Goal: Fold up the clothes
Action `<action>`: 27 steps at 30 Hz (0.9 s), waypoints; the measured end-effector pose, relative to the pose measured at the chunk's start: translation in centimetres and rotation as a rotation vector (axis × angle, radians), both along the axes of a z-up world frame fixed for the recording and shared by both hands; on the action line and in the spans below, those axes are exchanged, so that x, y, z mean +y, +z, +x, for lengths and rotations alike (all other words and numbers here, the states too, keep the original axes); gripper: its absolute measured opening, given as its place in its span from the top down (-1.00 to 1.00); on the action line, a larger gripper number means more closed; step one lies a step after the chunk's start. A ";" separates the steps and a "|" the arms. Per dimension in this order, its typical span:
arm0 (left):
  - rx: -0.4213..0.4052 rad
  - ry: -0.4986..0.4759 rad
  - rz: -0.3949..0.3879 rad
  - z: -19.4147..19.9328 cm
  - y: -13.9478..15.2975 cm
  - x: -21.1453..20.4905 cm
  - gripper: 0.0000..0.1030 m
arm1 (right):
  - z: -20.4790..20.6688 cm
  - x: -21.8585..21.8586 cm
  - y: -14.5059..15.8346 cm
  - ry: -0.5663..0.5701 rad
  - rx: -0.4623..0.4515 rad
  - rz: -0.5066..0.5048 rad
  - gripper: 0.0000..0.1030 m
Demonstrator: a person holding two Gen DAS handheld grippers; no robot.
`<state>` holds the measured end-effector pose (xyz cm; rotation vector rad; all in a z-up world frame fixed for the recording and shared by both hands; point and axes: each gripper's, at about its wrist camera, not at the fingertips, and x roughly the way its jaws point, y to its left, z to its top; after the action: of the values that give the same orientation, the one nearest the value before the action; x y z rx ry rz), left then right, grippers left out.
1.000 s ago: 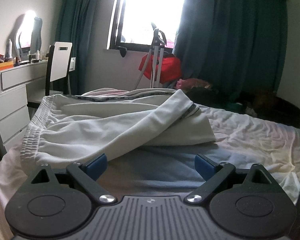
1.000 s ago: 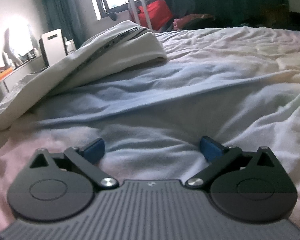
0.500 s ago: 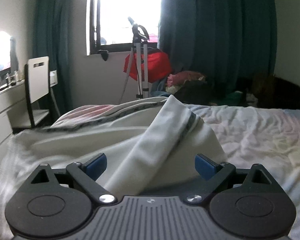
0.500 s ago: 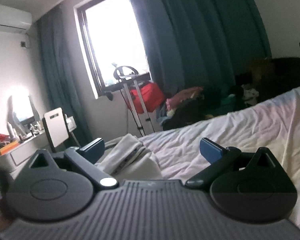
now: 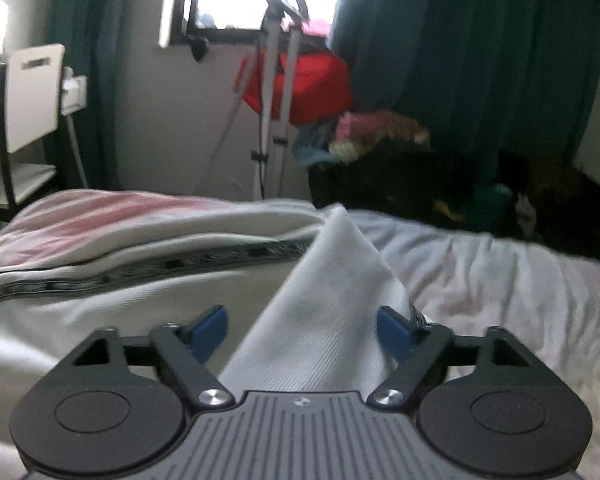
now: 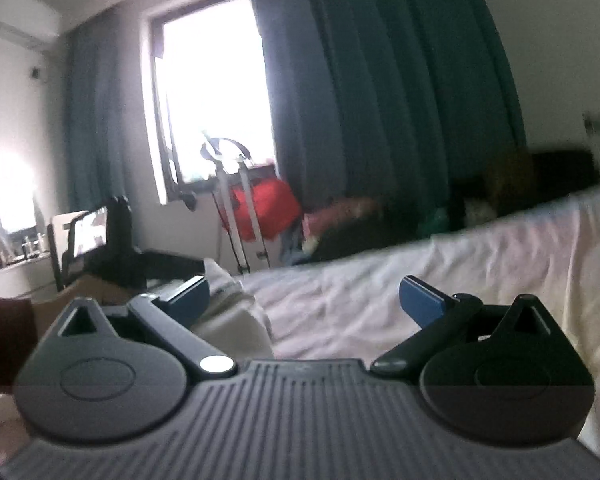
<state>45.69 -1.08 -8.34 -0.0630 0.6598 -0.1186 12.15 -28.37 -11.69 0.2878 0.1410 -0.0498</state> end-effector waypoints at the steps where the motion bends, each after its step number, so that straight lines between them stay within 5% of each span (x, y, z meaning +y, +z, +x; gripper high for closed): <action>1: 0.022 -0.015 0.009 0.5 -0.3 -0.2 -0.21 | 0.7 -0.4 -0.5 -0.012 0.019 0.028 -1.00; 3: 0.039 -0.040 0.017 0.5 -0.5 -0.5 0.19 | 1.8 -1.0 -1.2 -0.047 0.045 0.071 -1.00; 5: 0.032 -0.069 0.012 -0.7 0.2 -0.6 0.83 | 2.2 -1.1 -1.7 -0.077 0.049 0.071 -1.00; 13: -0.147 -0.188 0.048 -14.0 5.8 -2.0 0.90 | 0.8 0.2 -0.9 -0.048 0.007 0.026 -1.00; 25: -0.144 -0.096 -0.059 -34.3 3.6 3.9 0.89 | -3.6 1.7 1.1 0.140 0.021 0.044 -1.00; 27: -0.146 -0.087 -0.087 -35.4 3.5 4.4 0.88 | -3.9 1.9 0.9 0.164 0.051 0.067 -1.00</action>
<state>10.34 3.36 -4.87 -0.1083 0.5117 -0.2331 8.26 -26.43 -10.79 0.3409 0.2166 0.1107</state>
